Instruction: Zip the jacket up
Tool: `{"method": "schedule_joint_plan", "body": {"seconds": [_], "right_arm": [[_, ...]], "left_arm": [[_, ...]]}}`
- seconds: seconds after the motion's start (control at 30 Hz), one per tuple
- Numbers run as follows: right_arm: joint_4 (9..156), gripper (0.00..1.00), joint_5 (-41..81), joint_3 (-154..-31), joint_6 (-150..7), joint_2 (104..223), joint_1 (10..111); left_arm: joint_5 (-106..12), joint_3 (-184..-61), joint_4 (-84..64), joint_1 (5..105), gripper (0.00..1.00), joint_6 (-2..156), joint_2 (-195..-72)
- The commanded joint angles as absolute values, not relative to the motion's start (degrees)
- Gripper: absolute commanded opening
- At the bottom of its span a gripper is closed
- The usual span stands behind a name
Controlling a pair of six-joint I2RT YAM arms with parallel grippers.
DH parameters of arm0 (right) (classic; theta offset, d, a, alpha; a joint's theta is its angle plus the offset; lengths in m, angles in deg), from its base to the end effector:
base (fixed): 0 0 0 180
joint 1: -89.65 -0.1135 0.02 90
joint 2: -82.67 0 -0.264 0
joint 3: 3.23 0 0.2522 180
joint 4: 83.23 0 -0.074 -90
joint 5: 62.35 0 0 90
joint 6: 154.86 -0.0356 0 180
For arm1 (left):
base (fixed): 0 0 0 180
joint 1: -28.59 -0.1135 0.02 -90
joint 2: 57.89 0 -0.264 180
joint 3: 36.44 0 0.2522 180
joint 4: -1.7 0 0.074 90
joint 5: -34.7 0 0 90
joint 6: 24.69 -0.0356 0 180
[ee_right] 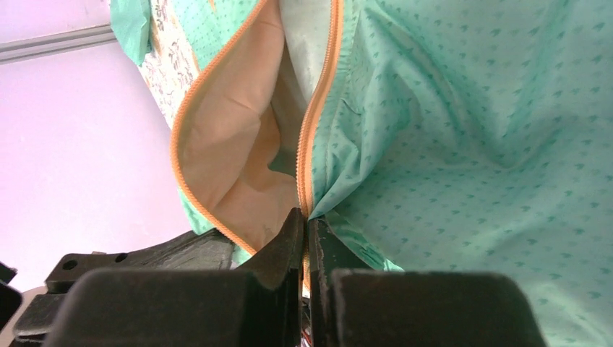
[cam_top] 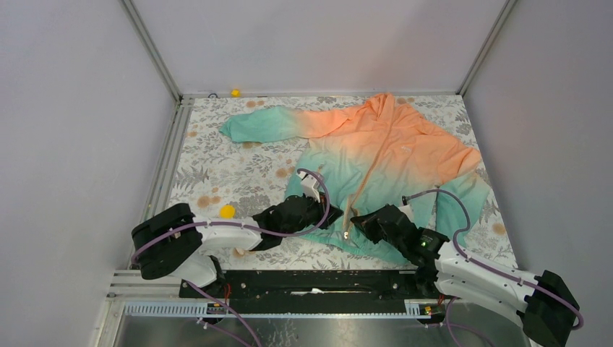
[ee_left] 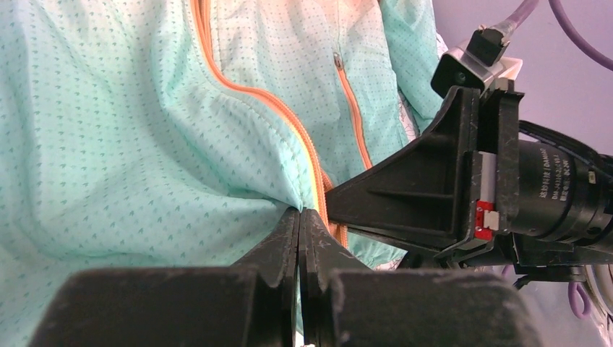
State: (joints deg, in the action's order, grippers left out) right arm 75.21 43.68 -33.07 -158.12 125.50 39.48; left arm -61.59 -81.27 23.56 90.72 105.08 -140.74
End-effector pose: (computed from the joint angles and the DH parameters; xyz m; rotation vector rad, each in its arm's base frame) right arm 0.1108 0.1175 0.1749 1.0344 2.1420 1.0790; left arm 0.1394 -0.2553 0.1897 0.3081 1.9863 -1.1023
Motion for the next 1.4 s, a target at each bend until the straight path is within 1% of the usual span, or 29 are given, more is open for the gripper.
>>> {"method": "schedule_joint_plan", "body": {"seconds": [0.0, 0.37, 0.67, 0.9, 1.03, 1.27, 1.37], "right_arm": [[79.4, 0.0, 46.0, -32.8, -159.0, 125.8, 39.9], [81.0, 0.0, 45.6, -32.6, -160.2, 126.5, 40.0], [81.0, 0.0, 46.3, -31.7, -161.9, 124.0, 40.0], [82.4, 0.0, 46.5, -31.2, -166.0, 125.6, 40.0], [86.6, 0.0, 45.9, -30.0, -168.3, 126.3, 40.4], [86.8, 0.0, 44.7, -30.5, -171.0, 126.5, 41.6], [86.9, 0.0, 43.4, -30.3, -173.4, 126.6, 41.7]], "left_arm": [[-62.5, -80.3, 28.0, 90.8, 0.0, 105.9, -139.4], [-61.5, -80.1, 29.3, 90.8, 0.0, 106.3, -139.3], [-61.6, -80.0, 29.1, 90.8, 0.0, 106.0, -139.1], [-61.7, -79.8, 29.9, 90.8, 0.0, 106.5, -139.2], [-61.7, -79.5, 30.7, 90.8, 0.0, 106.5, -139.2], [-61.8, -78.4, 32.1, 91.0, 0.0, 106.3, -138.9], [-63.6, -78.0, 32.4, 91.5, 0.0, 105.6, -138.5]]}}
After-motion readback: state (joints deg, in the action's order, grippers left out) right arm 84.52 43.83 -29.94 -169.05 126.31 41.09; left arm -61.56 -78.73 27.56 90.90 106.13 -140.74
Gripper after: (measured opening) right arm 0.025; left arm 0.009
